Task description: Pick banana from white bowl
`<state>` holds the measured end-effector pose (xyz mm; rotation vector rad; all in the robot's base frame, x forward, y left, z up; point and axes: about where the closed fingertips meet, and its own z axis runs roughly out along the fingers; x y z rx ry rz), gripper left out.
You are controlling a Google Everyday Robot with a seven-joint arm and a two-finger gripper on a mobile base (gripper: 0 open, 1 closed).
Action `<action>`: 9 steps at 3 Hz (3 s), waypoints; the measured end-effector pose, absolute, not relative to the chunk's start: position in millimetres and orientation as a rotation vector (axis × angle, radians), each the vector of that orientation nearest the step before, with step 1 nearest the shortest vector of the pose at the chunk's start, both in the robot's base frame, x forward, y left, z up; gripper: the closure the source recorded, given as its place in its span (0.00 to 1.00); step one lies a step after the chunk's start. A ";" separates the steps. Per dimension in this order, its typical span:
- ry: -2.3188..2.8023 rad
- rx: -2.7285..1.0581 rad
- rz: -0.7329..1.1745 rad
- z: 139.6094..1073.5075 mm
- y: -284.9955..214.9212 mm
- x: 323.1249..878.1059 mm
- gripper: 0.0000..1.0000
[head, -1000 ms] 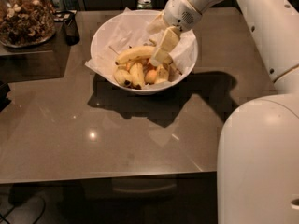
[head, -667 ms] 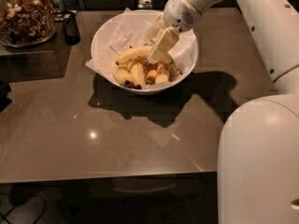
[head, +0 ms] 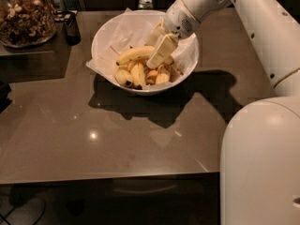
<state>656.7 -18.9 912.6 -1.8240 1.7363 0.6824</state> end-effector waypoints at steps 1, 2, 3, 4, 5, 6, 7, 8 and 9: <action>1.749 -1.804 0.715 902.4 -20.5 657.2 0.43; 1.755 -1.796 0.727 899.8 -21.2 657.3 0.50; 1.750 -1.783 0.717 900.3 -23.2 657.6 0.73; 1.750 -1.783 0.716 901.0 -22.9 659.8 0.96; 1.704 -1.750 0.653 916.0 -30.1 656.3 1.00; 1.626 -1.725 0.573 946.8 -34.9 650.2 1.00; 1.574 -1.720 0.540 971.0 -39.2 631.0 1.00; 1.558 -1.686 0.558 985.8 -43.0 592.9 1.00; 1.597 -1.598 0.542 999.2 -49.1 543.3 1.00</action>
Offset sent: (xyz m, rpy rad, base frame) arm -0.0055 -0.0126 -0.0282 0.0187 0.0754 -0.0115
